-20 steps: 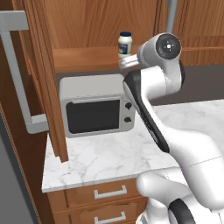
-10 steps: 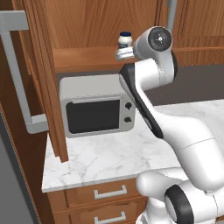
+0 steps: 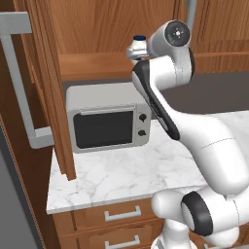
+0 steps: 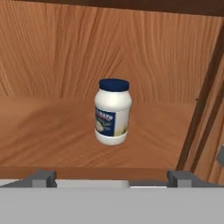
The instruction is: The dining table condiment station is running low on mayonnaise. Refill the condiment station by opening the cabinet and taking the mayonnaise from the cabinet and placing it on the dining table.
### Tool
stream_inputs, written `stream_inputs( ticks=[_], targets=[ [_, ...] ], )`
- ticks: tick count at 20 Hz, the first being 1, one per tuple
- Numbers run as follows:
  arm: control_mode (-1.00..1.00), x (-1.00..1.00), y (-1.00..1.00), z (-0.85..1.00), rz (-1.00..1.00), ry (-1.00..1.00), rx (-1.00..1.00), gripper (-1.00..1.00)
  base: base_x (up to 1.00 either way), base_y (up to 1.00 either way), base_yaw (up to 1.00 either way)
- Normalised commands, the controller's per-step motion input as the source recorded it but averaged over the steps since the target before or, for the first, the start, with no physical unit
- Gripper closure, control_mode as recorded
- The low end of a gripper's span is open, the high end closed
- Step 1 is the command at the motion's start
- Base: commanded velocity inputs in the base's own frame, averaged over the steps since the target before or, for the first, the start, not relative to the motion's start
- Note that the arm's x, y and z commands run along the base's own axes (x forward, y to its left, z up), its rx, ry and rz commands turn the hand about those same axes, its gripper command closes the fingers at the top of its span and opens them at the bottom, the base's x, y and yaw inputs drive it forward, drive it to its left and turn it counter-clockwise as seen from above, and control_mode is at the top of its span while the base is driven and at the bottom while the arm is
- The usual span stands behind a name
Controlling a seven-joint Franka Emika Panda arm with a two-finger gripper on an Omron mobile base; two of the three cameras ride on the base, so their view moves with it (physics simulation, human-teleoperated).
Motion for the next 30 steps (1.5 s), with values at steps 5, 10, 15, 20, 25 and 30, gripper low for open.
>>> stream_inputs(
  ticks=[5, 10, 15, 20, 25, 30],
  targets=[
    [-1.0, 0.31, 0.0, 0.0, -0.02, 0.0, 0.06, -1.0, 0.0, 0.0, 0.0],
    [-1.0, 0.35, -0.03, 0.0, -0.04, 0.0, 0.04, -1.0, 0.0, 0.0, 0.0],
    [-1.0, 0.25, 0.0, 0.01, -0.01, 0.0, 0.0, -1.0, 0.0, 0.0, 0.0],
    [-1.0, 0.29, 0.0, 0.0, 0.0, 0.0, 0.0, -1.0, 0.0, 0.0, 0.0],
    [-1.0, 0.33, 0.0, 0.0, 0.0, 0.0, 0.0, -1.0, 0.0, 0.0, 0.0],
    [-1.0, 0.31, 0.0, 0.0, 0.0, 0.0, 0.0, -1.0, 0.0, 0.0, 0.0]
  ],
)
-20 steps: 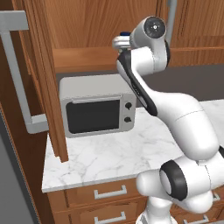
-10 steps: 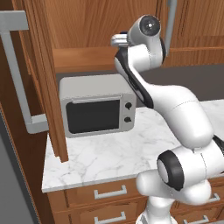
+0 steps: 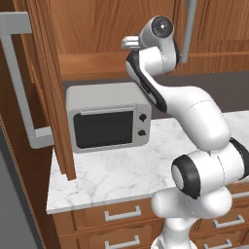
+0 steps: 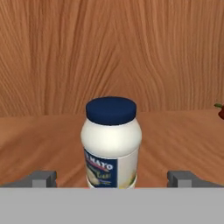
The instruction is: The dining table condiment station is running low on mayonnaise. Refill the condiment station by opening the cabinet and taking the mayonnaise from the cabinet and placing it on the dining table.
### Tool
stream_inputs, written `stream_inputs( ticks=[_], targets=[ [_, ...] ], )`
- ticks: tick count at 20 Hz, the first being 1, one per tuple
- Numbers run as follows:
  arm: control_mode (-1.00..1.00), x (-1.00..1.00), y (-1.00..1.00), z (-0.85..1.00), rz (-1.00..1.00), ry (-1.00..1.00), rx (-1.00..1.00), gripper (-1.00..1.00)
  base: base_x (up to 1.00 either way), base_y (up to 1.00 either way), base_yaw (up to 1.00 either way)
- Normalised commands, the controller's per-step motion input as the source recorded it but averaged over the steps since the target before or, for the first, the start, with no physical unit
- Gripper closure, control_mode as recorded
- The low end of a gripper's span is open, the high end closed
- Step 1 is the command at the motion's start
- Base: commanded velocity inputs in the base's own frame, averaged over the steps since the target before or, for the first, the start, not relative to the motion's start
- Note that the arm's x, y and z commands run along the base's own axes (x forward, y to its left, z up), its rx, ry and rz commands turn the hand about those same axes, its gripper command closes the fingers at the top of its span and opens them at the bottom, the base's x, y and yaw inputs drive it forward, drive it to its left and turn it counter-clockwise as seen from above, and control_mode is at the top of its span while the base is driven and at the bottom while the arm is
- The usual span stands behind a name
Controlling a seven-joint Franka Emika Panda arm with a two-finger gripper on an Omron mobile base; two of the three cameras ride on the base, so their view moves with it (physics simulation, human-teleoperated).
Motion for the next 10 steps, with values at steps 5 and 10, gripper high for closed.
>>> stream_inputs(
  ticks=[5, 10],
  targets=[
    [-1.0, 0.33, 0.0, 0.0, 0.0, 0.0, 0.0, -1.0, 0.0, 0.0, 0.0],
    [-1.0, 0.33, 0.0, 0.0, 0.0, 0.0, 0.0, -1.0, 0.0, 0.0, 0.0]
  ],
)
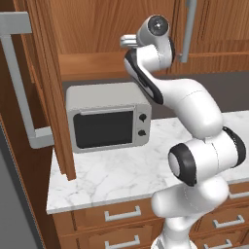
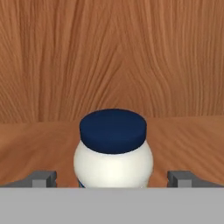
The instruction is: The dining table condiment station is running low on mayonnaise. Refill the condiment station by opening the cabinet and taking the mayonnaise from the cabinet and placing it on the dining table.
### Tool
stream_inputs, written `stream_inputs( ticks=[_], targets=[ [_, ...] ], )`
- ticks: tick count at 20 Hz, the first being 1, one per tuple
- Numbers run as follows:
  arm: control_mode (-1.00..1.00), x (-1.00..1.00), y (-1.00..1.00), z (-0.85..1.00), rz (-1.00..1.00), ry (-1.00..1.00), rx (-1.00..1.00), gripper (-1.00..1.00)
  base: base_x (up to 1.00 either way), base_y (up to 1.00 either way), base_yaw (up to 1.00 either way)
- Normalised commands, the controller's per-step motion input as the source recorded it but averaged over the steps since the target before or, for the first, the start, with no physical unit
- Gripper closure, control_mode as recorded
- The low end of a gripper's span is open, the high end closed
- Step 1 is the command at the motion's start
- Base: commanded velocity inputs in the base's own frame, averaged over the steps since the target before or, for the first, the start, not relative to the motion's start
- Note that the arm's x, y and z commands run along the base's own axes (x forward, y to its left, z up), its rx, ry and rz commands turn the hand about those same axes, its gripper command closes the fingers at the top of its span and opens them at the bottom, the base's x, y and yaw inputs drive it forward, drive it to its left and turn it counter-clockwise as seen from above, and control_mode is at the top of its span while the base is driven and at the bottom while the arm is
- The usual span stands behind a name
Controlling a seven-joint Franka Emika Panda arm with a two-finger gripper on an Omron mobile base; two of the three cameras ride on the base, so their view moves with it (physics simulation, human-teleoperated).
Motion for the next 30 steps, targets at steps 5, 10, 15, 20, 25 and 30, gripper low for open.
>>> stream_inputs(
  ticks=[5, 10, 15, 20, 25, 30],
  targets=[
    [-1.0, 0.31, 0.0, 0.0, 0.0, 0.0, 0.0, -1.0, 0.0, 0.0, 0.0],
    [-1.0, 0.28, 0.0, 0.0, 0.0, 0.0, 0.0, -1.0, 0.0, 0.0, 0.0],
    [-1.0, 0.24, 0.0, 0.0, 0.0, 0.0, 0.0, 1.0, 0.0, 0.0, 0.0],
    [-1.0, 0.08, 0.0, 0.0, 0.0, 0.0, 0.0, 1.0, 0.0, 0.0, 0.0],
    [-1.0, -0.03, 0.0, 0.0, 0.0, 0.0, 0.0, 1.0, 0.0, 0.0, 0.0],
    [-1.0, -0.85, 0.28, 0.0, 0.0, 0.0, -0.02, 1.0, 0.0, 0.0, 0.0]
  ],
)
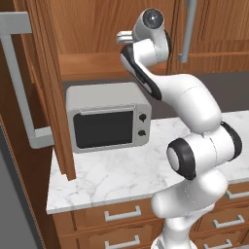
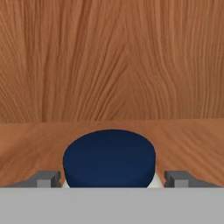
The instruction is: The dining table condiment station is running low on mayonnaise. Refill the condiment station by opening the cabinet and taking the mayonnaise from the cabinet and placing it on the dining table.
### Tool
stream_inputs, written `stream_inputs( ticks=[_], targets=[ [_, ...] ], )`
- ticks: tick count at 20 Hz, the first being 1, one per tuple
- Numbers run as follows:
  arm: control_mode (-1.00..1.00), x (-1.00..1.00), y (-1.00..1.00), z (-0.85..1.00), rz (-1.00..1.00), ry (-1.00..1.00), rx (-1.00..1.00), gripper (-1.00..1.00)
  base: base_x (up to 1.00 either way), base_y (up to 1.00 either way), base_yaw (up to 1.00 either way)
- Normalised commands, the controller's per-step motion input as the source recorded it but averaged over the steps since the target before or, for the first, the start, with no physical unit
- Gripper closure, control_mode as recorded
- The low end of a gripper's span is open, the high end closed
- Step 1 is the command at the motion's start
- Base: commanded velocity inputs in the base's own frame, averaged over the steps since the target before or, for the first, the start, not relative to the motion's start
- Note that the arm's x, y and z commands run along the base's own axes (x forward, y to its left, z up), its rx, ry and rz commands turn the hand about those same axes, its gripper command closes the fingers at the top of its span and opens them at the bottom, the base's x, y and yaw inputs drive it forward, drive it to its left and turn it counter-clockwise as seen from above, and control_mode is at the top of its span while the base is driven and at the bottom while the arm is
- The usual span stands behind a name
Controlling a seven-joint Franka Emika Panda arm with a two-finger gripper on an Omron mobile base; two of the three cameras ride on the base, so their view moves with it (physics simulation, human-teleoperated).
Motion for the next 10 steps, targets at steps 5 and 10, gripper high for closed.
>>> stream_inputs(
  ticks=[5, 10],
  targets=[
    [-1.0, -1.0, 0.09, 0.0, 0.0, -0.01, -0.02, 1.0, 0.0, 0.0, 0.0],
    [-1.0, -1.0, -0.17, -0.03, 0.0, -0.04, 0.0, 1.0, 0.0, 0.0, 0.0]
  ],
)
